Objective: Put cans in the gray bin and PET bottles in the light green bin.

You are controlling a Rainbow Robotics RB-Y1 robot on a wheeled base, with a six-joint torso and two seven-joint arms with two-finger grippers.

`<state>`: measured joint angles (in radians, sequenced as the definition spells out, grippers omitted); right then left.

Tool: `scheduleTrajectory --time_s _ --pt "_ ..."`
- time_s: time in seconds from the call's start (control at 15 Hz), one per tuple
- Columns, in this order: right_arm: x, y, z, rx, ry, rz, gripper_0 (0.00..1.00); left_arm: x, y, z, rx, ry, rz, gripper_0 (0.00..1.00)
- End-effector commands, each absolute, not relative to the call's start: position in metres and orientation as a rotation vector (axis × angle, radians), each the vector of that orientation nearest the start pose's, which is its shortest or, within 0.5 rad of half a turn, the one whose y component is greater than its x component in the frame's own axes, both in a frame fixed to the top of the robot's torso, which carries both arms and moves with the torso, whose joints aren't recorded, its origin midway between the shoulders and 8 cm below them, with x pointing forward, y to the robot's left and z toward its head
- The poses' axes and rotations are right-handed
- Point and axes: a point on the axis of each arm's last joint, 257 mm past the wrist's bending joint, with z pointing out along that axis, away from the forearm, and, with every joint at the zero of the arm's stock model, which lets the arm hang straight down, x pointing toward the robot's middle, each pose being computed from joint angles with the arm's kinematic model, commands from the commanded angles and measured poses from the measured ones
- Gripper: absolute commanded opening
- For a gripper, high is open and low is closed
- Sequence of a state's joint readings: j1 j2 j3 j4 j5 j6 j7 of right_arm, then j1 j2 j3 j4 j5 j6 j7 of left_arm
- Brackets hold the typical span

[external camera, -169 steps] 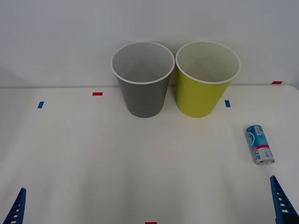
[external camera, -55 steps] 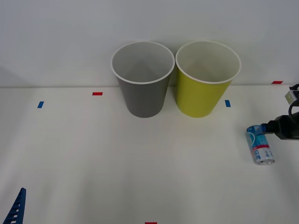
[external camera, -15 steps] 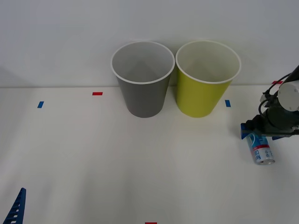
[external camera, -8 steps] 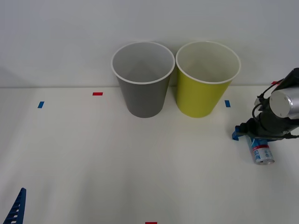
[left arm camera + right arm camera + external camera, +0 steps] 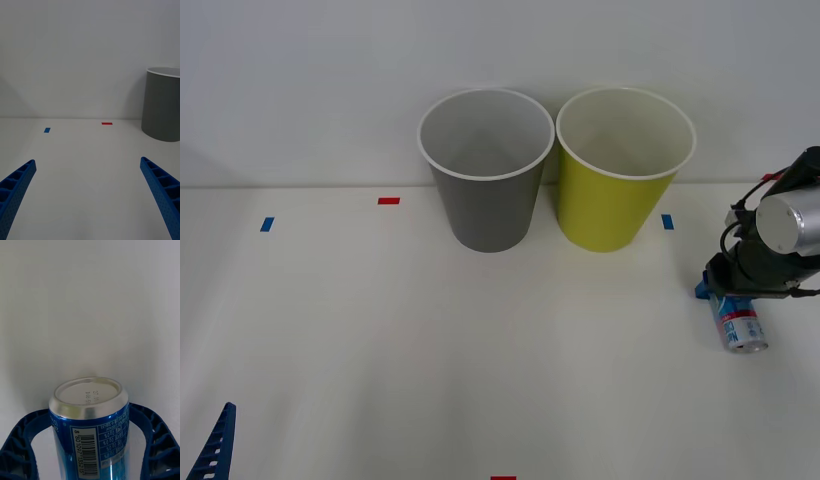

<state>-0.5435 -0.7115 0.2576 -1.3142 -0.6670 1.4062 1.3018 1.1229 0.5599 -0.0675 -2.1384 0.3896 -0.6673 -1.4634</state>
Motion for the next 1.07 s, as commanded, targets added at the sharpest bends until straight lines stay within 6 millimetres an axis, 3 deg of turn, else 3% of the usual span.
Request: scheduleTrajectory --time_s 0.07,0.33,0.6,1.07 --pt "0.499 -0.362 -0.311 0.086 2.807 -0.081 0.00 0.222 0.339 -0.186 -0.036 1.500 -0.051 0.95" --pt "0.498 -0.362 -0.312 0.083 2.810 -0.073 0.00 0.222 0.339 -0.186 -0.036 1.500 -0.051 0.95" --pt "0.493 -0.357 -0.300 0.064 2.760 -0.015 0.00 0.222 0.339 -0.186 -0.036 1.500 -0.051 0.95" --pt "0.468 -0.350 -0.230 -0.140 2.507 0.051 0.00 0.222 0.339 -0.186 -0.036 1.500 -0.051 0.95"
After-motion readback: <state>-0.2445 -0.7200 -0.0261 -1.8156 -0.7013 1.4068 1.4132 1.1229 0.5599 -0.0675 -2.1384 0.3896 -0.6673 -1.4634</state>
